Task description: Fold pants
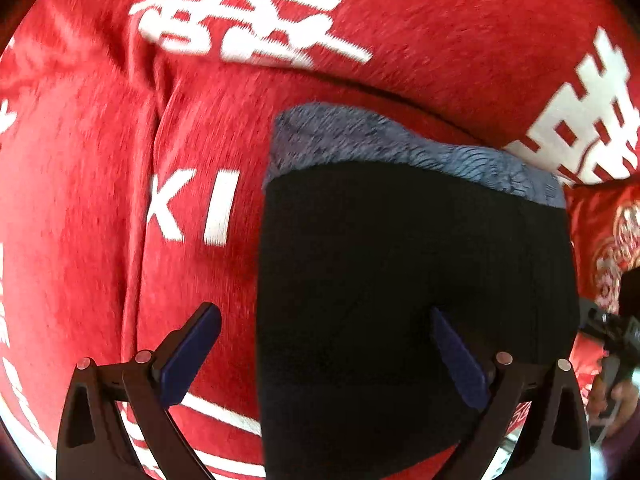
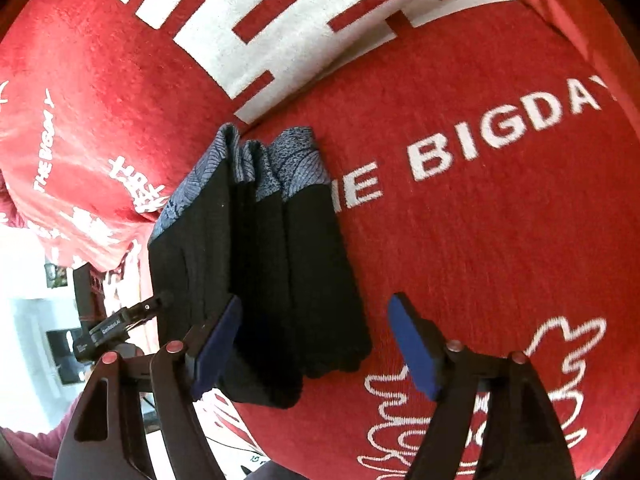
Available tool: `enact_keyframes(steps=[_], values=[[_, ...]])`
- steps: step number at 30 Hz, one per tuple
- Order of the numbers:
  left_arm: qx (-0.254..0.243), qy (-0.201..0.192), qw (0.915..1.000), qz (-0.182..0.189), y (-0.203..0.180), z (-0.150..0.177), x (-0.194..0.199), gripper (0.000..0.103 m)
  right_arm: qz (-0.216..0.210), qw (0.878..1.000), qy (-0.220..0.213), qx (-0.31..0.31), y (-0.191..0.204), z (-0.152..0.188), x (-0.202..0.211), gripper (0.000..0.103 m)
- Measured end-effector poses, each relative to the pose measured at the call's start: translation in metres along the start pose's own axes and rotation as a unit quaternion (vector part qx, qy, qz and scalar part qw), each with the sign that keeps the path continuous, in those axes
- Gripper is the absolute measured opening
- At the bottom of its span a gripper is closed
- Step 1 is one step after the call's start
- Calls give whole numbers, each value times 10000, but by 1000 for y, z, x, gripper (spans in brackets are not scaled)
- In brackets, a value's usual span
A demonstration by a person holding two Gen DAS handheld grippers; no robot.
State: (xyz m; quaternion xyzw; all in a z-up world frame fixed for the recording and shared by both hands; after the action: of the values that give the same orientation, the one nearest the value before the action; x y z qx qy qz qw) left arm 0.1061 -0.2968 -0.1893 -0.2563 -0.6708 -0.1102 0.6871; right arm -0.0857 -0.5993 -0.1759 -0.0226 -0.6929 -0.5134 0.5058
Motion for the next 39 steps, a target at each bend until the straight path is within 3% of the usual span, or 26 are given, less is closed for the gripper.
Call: enact_keyframes(steps=[5,9,13,15,18,23,26,29,31,33,36,39], values=[[-251,1,9987,454,8,-9,2,103,-348,9986,356,162,-5,-13,-13,79],[-100,191,9938,1089,28,-19,-2,103,-515,9966,585,247,-12,-20,-23,79],[41,325,9889,1450,46,-26,-11,103,-1170,9912,619,92,-24,-29,-22,80],[105,340,9869,1575,51,-22,-3,103,-1292,9902,518,-52,-33,-33,-17,82],[-32,335,9867,1589,52,-20,3,103,-1522,9872,463,-70,-34,-35,-12,82],[-310,640,9845,1601,30,-21,-16,103,-1478,9861,749,144,-21,-43,-31,88],[-686,772,9852,1364,12,-19,-33,103,-1447,9847,934,278,-12,-49,-50,88],[-827,568,9858,1346,6,-21,-31,103,-1463,9832,1042,335,-3,-56,-62,88],[-612,539,9871,1377,8,-24,-32,103,-1448,9837,1041,229,-3,-59,-66,88],[-399,423,9893,1338,11,-23,-30,103,-1362,9851,1034,165,-4,-59,-67,79],[-311,220,9896,1384,7,-19,-21,85,-1194,9878,993,73,-8,-56,-64,60],[-455,8,9903,1313,-1,-15,-5,68,-1214,9886,887,-7,-5,-53,-60,51]])
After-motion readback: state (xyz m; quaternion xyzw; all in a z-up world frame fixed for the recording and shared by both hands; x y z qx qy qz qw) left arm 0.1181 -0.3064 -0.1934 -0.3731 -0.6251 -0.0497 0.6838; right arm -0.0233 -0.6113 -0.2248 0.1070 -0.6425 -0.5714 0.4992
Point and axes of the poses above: each gripper's, at about its wrist camera, not at the fingertips, and x roughly against the way its jaws point, y to its left, z to its underside, the point moved 1 cm from there along -x, roughly the way its jaws point, and after that the axes turned 4 degrees about -z, right-handed, at the moved point
